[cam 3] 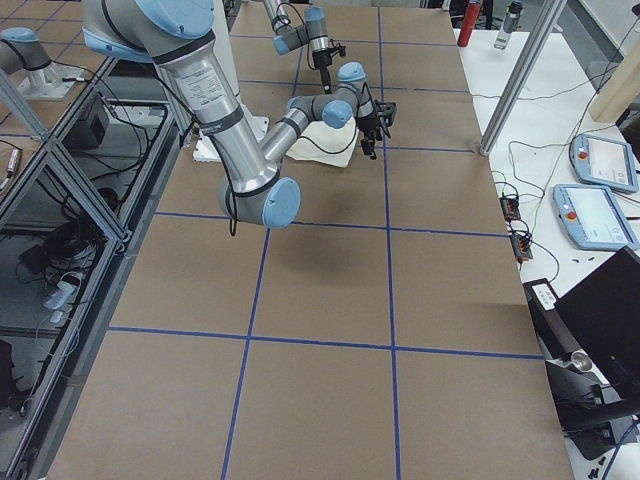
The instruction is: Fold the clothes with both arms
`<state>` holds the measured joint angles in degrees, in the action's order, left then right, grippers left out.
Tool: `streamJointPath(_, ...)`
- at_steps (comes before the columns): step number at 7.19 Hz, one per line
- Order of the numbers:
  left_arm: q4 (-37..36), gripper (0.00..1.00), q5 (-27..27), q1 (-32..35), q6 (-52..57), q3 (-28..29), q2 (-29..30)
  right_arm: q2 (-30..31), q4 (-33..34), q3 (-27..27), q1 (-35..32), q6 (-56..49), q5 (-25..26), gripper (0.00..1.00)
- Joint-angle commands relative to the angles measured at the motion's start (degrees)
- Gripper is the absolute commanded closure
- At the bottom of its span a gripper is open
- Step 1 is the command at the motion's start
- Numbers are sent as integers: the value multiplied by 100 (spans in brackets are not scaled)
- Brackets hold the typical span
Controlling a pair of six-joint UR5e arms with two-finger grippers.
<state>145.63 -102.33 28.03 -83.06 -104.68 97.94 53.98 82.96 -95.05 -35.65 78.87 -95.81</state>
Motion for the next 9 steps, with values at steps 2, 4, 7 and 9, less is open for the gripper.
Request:
streamJointPath(2,-2592,0,-85,378,883,-1401,58,831,306,-907,-782,-1359,-1208,0)
streamJointPath(4,-4027,0,-94,842,1919,-2072,32,1043,1445,-1548,-1353,-2720,-1693,0)
streamJointPath(7,-4429,0,-1064,2499,4578,-2224,-606,1937,2162,-2000,-2854,-5267,-2668,0)
streamJointPath(9,-4429,0,-1674,3958,6662,-2154,-1336,2589,2337,-1991,-3883,-6842,-3047,0)
